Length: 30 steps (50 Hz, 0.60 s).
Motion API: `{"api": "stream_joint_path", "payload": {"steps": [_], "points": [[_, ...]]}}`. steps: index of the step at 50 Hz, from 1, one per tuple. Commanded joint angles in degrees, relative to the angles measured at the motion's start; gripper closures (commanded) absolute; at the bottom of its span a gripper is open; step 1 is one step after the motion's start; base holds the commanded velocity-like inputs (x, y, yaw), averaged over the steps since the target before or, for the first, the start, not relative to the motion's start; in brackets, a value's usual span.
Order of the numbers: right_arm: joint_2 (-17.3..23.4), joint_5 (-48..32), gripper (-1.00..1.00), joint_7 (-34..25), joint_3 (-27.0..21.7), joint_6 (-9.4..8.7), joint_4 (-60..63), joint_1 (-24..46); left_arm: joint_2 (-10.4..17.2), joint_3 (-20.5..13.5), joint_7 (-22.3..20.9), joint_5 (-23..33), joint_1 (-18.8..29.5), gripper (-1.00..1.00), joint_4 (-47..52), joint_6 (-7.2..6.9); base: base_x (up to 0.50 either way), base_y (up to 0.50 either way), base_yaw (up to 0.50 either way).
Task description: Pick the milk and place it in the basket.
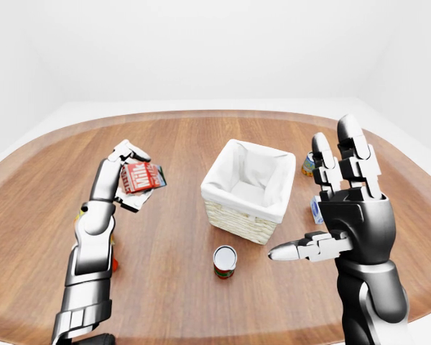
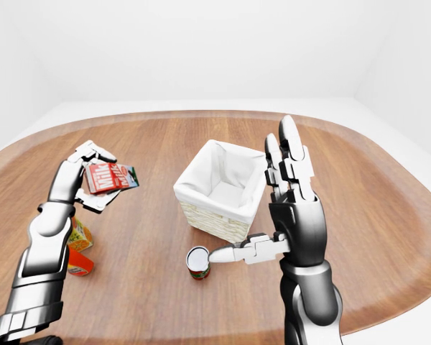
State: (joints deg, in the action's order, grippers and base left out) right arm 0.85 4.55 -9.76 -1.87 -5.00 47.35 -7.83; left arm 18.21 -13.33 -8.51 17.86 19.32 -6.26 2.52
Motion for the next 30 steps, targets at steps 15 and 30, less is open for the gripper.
{"api": "stream_joint_path", "payload": {"steps": [15,30], "points": [[0.00,-0.09,-1.00,0.01,0.22,0.00,-0.11,0.00,-1.25,2.62,-0.92,1.80,6.71,1.00,6.96,-4.95,0.00,0.00,0.00],[0.01,-0.05,-1.00,0.04,0.02,0.00,0.21,0.04,-3.15,4.81,-2.52,4.00,8.77,1.00,10.42,-7.52,0.00,0.00,0.00]]}}
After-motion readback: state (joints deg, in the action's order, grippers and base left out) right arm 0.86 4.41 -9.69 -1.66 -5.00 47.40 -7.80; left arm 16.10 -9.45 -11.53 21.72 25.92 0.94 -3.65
